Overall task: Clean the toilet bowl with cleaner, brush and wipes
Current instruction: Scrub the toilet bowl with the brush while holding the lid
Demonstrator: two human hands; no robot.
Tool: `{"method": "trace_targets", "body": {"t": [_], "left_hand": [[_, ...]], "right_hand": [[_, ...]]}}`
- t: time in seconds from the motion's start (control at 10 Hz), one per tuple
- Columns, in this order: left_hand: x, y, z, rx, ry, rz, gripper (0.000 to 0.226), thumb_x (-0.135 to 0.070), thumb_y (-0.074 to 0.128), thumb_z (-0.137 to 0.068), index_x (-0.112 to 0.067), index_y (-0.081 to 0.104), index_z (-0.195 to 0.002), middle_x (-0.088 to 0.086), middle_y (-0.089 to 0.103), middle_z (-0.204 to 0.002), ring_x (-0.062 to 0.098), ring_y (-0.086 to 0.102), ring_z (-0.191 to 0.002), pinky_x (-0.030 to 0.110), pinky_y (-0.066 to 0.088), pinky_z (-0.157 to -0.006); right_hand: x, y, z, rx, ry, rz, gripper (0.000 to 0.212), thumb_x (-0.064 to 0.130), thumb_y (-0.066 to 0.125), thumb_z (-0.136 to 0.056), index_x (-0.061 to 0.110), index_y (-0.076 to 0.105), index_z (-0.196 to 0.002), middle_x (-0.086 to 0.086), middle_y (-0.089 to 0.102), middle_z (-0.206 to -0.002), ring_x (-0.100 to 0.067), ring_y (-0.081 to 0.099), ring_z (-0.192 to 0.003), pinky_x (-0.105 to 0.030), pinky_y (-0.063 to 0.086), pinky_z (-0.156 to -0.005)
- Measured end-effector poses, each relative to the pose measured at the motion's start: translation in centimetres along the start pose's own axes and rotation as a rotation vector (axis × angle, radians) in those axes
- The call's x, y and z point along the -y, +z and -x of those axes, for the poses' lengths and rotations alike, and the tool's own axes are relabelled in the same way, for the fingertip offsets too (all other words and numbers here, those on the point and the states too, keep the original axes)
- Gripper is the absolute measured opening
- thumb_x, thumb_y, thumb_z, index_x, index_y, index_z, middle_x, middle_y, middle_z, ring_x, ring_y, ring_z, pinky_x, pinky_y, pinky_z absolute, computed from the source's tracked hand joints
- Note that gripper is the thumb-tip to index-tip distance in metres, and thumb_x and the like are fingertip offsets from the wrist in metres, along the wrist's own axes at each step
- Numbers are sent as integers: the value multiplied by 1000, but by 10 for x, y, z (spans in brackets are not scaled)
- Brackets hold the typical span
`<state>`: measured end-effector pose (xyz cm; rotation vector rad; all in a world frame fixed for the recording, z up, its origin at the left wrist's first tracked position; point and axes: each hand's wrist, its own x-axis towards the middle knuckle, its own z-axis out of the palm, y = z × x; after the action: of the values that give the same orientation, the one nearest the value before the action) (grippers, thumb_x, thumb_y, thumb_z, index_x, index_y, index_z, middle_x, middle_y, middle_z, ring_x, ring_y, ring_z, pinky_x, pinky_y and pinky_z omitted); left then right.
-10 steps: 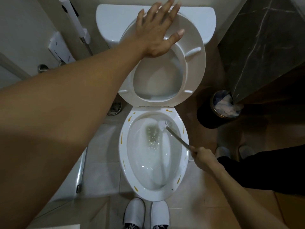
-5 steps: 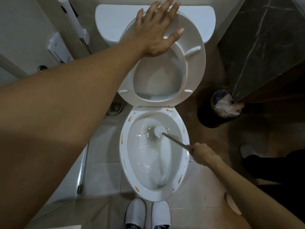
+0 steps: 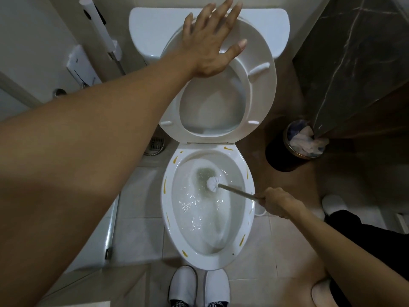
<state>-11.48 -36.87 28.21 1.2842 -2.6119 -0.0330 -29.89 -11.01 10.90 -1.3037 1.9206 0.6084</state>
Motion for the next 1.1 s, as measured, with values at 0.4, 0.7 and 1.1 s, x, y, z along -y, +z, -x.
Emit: {"method": "trace_targets", "body": {"t": [0.4,0.7,1.1], "left_hand": [[1,2,-2,4,7,-13,70,-60,18,-95,-26,-2,-152,-1,-2,-161,27,-1,-147,55,0,-115],[-1,-1,0,14,3,-9,69,-60,18,-95,-26,-2,-152,-1,-3,-160,27,-1,-147,55,-1,-115],[1,0,-1,19,12,-9,72,-61,16,-93,-25,-3,-152,0,-3,-161,27,-2,-147,55,-1,-115]], "right_hand": [[-9,-21,38,140,39,33,27,25,43,-102,13,62,-116,4,52,-68,-7,45,-49,-15,35,-41],[-3,-23,30,44,42,78,29,20,48,-97,8,61,-120,-7,61,-99,-20,59,-85,-30,49,-74],[14,-41,33,90,26,134,29,15,47,-96,3,61,-118,-5,54,-94,-20,58,-79,-26,49,-72]]}}
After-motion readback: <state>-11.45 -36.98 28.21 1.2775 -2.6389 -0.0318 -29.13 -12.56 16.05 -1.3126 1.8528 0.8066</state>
